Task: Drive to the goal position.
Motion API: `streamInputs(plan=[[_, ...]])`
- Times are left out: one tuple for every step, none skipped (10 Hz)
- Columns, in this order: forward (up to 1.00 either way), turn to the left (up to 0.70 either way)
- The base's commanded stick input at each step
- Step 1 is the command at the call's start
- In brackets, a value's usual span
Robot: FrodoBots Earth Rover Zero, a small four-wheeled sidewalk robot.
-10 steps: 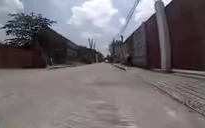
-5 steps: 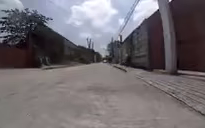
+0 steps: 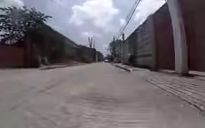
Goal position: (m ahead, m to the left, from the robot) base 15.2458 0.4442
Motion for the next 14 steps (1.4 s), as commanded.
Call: streamInputs(plan=[[1.0,-0.12],[1.0,0.0],[1.0,0.0],[1.0,0.0],[1.0,0.0],[1.0,0.0],[1.0,0.0],[1.0,0.0],[1.0,0.0],[1.0,0.0],[1.0,0.0],[1.0,0.0],[1.0,-0.02],[1.0,-0.28]])
